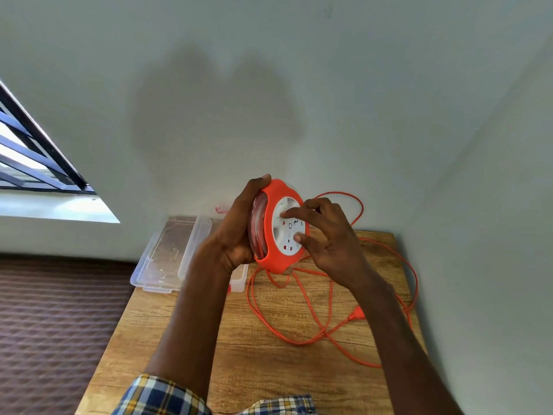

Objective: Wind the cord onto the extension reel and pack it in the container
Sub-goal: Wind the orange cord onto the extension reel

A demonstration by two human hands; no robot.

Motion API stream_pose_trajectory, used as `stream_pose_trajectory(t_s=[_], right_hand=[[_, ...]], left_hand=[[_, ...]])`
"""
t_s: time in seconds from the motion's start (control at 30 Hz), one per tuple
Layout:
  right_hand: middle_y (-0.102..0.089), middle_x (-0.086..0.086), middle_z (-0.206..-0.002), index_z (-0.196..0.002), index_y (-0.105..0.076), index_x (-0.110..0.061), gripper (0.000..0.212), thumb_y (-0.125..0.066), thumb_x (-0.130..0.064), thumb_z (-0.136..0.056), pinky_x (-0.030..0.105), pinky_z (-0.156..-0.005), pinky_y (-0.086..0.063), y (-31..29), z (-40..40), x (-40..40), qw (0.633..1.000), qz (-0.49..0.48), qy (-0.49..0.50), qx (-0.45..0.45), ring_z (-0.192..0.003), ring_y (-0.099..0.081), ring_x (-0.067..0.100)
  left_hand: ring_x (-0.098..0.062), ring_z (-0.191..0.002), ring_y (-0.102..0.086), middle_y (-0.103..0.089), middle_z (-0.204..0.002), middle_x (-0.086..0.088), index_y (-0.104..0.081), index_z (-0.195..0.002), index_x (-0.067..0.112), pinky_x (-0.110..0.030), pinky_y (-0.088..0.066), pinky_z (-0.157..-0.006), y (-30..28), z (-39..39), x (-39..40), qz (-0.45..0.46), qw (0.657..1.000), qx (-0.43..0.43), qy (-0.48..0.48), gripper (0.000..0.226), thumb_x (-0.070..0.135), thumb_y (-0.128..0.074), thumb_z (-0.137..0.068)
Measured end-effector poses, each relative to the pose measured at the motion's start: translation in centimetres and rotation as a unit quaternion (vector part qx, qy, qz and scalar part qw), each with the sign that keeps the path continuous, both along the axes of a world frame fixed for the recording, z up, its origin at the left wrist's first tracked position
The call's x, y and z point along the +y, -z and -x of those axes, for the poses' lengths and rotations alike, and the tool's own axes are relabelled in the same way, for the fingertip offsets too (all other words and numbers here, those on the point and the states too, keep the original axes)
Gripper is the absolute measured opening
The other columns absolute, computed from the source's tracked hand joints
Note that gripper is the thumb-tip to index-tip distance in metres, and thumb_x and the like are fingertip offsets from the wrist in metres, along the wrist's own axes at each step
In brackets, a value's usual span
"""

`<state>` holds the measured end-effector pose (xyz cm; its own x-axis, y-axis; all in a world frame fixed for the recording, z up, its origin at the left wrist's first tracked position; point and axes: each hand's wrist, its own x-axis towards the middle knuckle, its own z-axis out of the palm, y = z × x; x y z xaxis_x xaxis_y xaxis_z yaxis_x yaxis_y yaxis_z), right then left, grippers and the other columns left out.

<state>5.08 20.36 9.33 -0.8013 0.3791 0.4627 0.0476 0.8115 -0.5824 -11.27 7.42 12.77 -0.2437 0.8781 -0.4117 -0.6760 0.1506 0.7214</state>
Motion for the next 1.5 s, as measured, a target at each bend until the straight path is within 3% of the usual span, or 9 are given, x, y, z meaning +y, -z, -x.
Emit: stream_pose_trajectory(t_s=[0.2,0.5,0.7,0.83,0.93,1.0,1.1,1.3,1.5], right_hand=[[-0.045,-0.009,-0.146,-0.141,-0.056,-0.044,0.06,-0.07,-0.01,-0.094,0.016,-0.093,-0.039,0.9,-0.3,-0.3,0.998,-0.056,-0.023,-0.004,-0.116,-0.045,0.012],[-0.046,-0.007,-0.153,-0.118,-0.072,-0.037,0.047,-0.069,0.001,-0.09,0.029,-0.092,-0.045,1.6,0.5,-0.4,0.991,-0.081,-0.046,0.097,-0.124,-0.047,0.018],[-0.051,-0.006,-0.153,-0.134,-0.063,-0.045,0.063,-0.068,0.001,-0.091,0.043,-0.085,-0.049,1.3,0.6,-0.6,0.993,-0.103,-0.014,0.059,-0.115,-0.05,0.023],[-0.067,-0.002,-0.125,-0.133,-0.064,-0.043,0.05,-0.075,-0.023,-0.089,0.047,-0.075,-0.051,1.2,0.9,-1.7,0.994,-0.091,0.033,0.052,-0.098,-0.056,0.023],[-0.068,-0.012,-0.097,-0.128,-0.068,-0.042,0.055,-0.083,-0.051,-0.076,0.039,-0.069,-0.054,0.7,1.2,-2.5,0.992,0.078,0.049,0.082,-0.089,-0.064,0.011],[-0.067,-0.02,-0.092,-0.127,-0.069,-0.046,0.059,-0.083,-0.059,-0.071,0.033,-0.065,-0.057,0.4,1.3,-2.7,0.986,0.139,0.057,0.07,-0.091,-0.068,0.008],[-0.065,-0.02,-0.095,-0.131,-0.063,-0.053,0.06,-0.077,-0.065,-0.074,0.026,-0.069,-0.053,0.2,1.2,-2.4,0.992,0.108,0.056,0.027,-0.094,-0.063,0.004],[-0.052,-0.012,-0.113,-0.141,-0.059,-0.043,0.05,-0.072,-0.028,-0.095,0.02,-0.089,-0.039,0.6,0.3,-1.3,0.999,0.054,-0.01,0.001,-0.108,-0.049,0.014],[-0.046,-0.012,-0.15,-0.108,-0.078,-0.034,0.055,-0.064,0.014,-0.085,0.031,-0.087,-0.05,-0.1,0.1,-0.8,0.994,-0.011,-0.107,0.023,-0.112,-0.054,0.017]], left_hand=[[-0.033,-0.104,-0.075,-0.076,-0.122,-0.016,-0.079,-0.123,0.016,-0.05,-0.061,-0.094,0.7,0.6,-0.5,-0.017,1.0,-0.003,0.007,0.066,0.072,-0.062,-0.093],[-0.036,-0.116,-0.071,-0.072,-0.135,-0.016,-0.073,-0.135,0.018,-0.056,-0.055,-0.104,0.7,0.8,-0.9,-0.049,0.996,-0.034,0.06,0.072,0.075,-0.057,-0.094],[-0.035,-0.109,-0.074,-0.075,-0.126,-0.016,-0.076,-0.13,0.017,-0.053,-0.059,-0.096,0.5,1.1,-0.8,-0.029,0.998,-0.018,0.045,0.07,0.074,-0.055,-0.095],[-0.034,-0.106,-0.073,-0.075,-0.122,-0.017,-0.071,-0.134,0.014,-0.052,-0.058,-0.096,0.4,1.0,-0.8,-0.02,1.0,0.006,0.023,0.069,0.07,-0.058,-0.096],[-0.036,-0.105,-0.073,-0.074,-0.119,-0.018,-0.073,-0.13,0.012,-0.05,-0.06,-0.093,0.4,0.8,-0.7,-0.026,0.999,0.017,0.015,0.064,0.066,-0.06,-0.097],[-0.036,-0.103,-0.073,-0.075,-0.118,-0.018,-0.075,-0.127,0.013,-0.05,-0.06,-0.093,0.5,0.6,-0.8,-0.023,1.0,0.019,0.003,0.063,0.066,-0.059,-0.098],[-0.037,-0.108,-0.072,-0.074,-0.123,-0.019,-0.072,-0.133,0.014,-0.051,-0.059,-0.095,0.8,0.6,-1.0,-0.014,1.0,0.016,-0.014,0.067,0.069,-0.056,-0.098],[-0.036,-0.107,-0.075,-0.074,-0.128,-0.019,-0.075,-0.131,0.016,-0.05,-0.062,-0.089,0.3,1.6,-1.4,-0.023,0.999,0.013,0.031,0.072,0.075,-0.061,-0.092],[-0.042,-0.12,-0.07,-0.07,-0.138,-0.019,-0.071,-0.138,0.017,-0.061,-0.053,-0.1,1.1,2.0,-2.0,-0.063,0.993,-0.045,0.091,0.075,0.077,-0.057,-0.094]])
